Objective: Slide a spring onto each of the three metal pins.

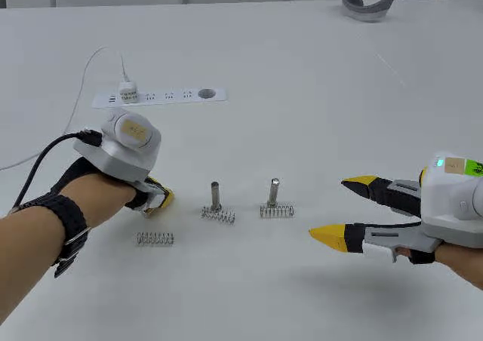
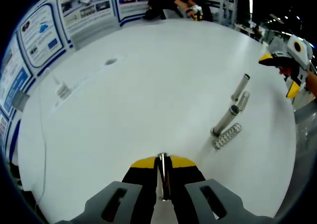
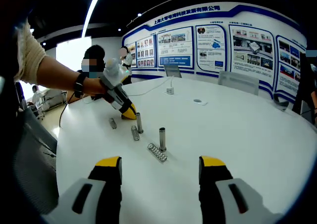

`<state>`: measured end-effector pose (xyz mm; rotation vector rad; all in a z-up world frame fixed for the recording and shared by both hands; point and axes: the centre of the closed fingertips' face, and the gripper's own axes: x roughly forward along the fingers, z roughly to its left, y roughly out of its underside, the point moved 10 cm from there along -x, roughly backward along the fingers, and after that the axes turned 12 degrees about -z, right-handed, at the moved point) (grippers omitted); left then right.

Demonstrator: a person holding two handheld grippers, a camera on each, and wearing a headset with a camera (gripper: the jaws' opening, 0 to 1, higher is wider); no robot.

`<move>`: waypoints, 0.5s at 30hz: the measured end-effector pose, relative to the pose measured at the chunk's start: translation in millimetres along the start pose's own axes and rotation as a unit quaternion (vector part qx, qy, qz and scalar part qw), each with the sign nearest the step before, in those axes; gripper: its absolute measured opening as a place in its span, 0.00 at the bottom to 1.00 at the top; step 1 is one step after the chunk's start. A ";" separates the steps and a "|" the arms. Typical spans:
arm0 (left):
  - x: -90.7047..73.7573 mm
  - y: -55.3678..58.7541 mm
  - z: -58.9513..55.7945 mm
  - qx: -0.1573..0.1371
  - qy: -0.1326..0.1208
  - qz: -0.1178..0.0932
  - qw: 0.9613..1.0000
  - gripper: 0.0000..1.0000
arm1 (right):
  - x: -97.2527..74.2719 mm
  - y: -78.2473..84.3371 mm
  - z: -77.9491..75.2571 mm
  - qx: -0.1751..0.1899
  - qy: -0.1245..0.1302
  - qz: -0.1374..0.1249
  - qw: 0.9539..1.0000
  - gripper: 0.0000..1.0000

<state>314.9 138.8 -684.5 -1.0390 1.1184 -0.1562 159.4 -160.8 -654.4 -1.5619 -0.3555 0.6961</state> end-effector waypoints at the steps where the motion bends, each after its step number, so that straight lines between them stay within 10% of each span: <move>1: 0.4 -0.2 0.1 0.002 -0.001 0.001 1.000 0.08 | 0.0 -0.2 0.0 0.001 0.000 -0.001 1.000 0.64; 15: 0.4 -0.2 -3.1 -0.018 -0.027 0.007 0.999 0.07 | -0.5 -1.7 -0.6 0.000 0.001 -0.004 1.000 0.63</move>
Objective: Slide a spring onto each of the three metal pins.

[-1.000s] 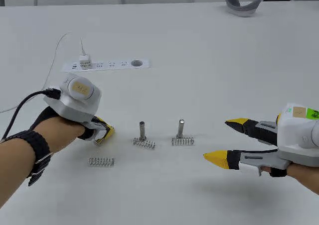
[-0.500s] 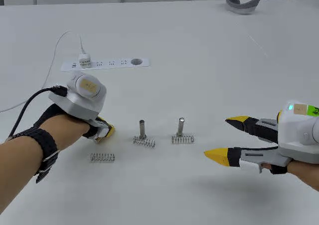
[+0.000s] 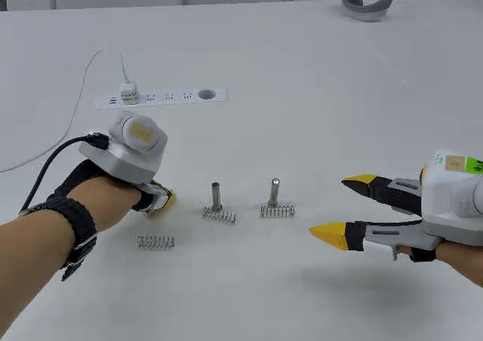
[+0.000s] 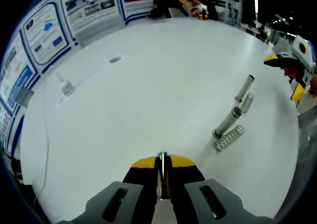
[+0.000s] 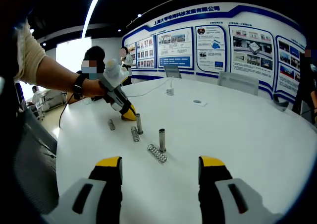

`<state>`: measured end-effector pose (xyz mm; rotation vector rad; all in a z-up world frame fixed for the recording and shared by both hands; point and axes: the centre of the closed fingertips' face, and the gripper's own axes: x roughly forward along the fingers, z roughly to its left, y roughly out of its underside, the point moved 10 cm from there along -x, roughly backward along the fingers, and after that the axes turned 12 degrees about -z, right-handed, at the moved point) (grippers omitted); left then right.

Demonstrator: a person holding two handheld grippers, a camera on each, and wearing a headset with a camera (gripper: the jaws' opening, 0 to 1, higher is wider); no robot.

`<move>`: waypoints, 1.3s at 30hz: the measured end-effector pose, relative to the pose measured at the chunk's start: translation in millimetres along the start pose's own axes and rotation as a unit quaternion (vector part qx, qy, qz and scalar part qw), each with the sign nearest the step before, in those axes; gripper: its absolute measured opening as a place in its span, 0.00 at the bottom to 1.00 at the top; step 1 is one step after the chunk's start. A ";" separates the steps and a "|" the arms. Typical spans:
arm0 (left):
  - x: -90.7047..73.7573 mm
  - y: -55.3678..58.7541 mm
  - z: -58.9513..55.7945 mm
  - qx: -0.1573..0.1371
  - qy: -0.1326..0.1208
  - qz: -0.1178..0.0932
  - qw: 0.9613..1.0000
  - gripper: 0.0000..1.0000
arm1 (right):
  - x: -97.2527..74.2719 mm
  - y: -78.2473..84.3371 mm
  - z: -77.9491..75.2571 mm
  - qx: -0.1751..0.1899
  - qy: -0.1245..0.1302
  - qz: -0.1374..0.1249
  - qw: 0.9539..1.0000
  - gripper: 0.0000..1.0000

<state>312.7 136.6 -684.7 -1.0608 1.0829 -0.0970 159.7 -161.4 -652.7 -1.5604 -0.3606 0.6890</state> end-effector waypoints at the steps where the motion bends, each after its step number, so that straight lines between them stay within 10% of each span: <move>1: -0.4 0.0 0.7 -0.010 0.001 0.002 1.000 0.07 | -0.4 -0.6 0.0 0.000 0.001 -0.002 1.000 0.63; 39: -41.1 -2.6 2.7 -0.038 -0.002 -0.053 0.998 0.07 | 3.3 -0.9 4.2 -0.003 -0.005 0.003 1.000 0.62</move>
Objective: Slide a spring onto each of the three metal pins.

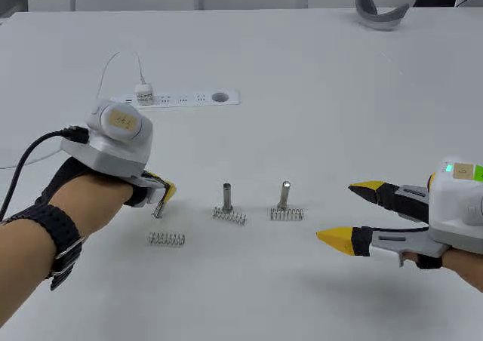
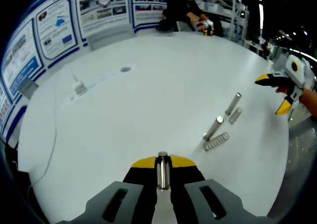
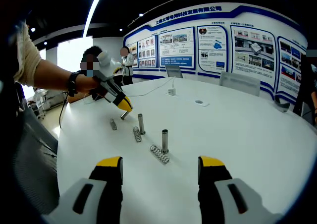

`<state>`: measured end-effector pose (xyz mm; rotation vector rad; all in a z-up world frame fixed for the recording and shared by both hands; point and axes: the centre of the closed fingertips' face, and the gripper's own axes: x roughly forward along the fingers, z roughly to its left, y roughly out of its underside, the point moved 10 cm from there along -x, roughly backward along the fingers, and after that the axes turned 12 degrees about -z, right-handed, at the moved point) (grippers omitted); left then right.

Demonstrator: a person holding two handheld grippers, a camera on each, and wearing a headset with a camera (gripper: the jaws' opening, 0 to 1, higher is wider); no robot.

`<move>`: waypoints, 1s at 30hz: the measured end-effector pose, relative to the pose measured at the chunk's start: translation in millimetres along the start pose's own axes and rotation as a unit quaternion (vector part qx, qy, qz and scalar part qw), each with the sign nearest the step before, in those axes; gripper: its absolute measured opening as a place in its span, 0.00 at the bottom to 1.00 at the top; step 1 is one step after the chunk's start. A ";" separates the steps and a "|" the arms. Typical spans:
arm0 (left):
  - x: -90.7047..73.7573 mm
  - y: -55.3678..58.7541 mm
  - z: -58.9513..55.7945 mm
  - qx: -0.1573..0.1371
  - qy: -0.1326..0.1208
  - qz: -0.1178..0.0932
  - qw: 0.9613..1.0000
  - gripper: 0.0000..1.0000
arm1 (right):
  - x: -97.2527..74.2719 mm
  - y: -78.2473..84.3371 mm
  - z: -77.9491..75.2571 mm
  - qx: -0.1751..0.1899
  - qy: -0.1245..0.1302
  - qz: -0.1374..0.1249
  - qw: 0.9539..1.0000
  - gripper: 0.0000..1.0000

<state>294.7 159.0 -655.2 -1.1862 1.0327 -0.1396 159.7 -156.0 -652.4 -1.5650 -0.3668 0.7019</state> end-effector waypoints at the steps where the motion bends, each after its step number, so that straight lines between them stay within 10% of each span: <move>1: -0.6 0.1 0.0 -0.001 0.000 -0.001 1.000 0.07 | 0.0 -0.1 0.1 0.000 0.000 0.000 1.000 0.62; 30: -16.9 3.6 0.8 -0.013 -0.010 -0.015 1.000 0.07 | 0.9 -2.9 3.7 -0.002 -0.006 0.000 1.000 0.62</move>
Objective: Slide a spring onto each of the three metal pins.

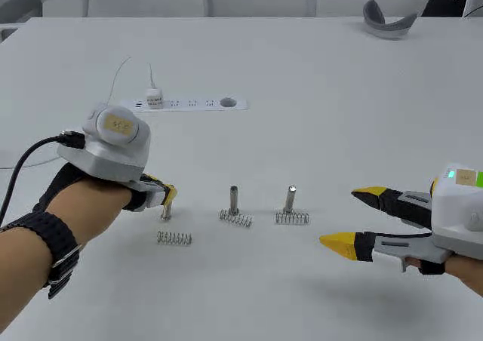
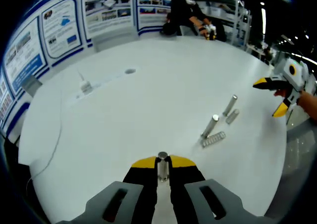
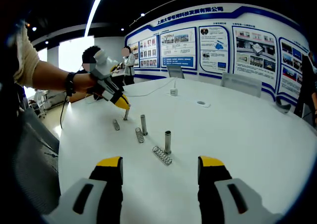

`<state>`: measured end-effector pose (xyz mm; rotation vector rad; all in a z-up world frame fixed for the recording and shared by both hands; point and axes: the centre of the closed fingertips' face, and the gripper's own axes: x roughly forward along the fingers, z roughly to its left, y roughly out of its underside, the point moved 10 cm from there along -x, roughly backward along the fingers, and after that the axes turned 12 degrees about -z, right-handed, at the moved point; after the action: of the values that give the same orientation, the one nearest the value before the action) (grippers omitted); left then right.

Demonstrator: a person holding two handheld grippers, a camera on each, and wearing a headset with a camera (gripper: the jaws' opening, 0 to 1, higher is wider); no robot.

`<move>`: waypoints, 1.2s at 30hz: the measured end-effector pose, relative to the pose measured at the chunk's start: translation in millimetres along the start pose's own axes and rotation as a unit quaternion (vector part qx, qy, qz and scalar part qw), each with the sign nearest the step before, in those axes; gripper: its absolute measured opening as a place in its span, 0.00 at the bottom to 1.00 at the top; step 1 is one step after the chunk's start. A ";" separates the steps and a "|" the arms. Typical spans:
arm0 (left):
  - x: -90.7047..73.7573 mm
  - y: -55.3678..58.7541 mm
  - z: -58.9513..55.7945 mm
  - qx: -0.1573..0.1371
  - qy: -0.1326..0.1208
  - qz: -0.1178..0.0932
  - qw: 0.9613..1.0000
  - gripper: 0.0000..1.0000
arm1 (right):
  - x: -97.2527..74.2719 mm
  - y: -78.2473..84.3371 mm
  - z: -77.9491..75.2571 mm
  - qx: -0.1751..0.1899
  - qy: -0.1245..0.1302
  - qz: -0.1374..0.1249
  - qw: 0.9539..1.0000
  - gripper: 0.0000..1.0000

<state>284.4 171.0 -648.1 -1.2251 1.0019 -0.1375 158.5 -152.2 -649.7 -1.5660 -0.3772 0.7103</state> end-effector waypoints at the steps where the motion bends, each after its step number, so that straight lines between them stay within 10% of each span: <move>1: -0.3 0.2 0.2 -0.001 -0.001 0.000 1.000 0.07 | 0.1 -0.1 0.1 0.000 0.000 0.000 1.000 0.62; 36: -11.9 6.8 -0.7 0.006 0.000 -0.015 1.000 0.08 | 0.8 1.2 2.9 -0.002 -0.003 0.007 1.000 0.62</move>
<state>274.1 180.0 -647.1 -1.2285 0.9816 -0.1668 157.1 -149.6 -651.1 -1.5714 -0.3730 0.7261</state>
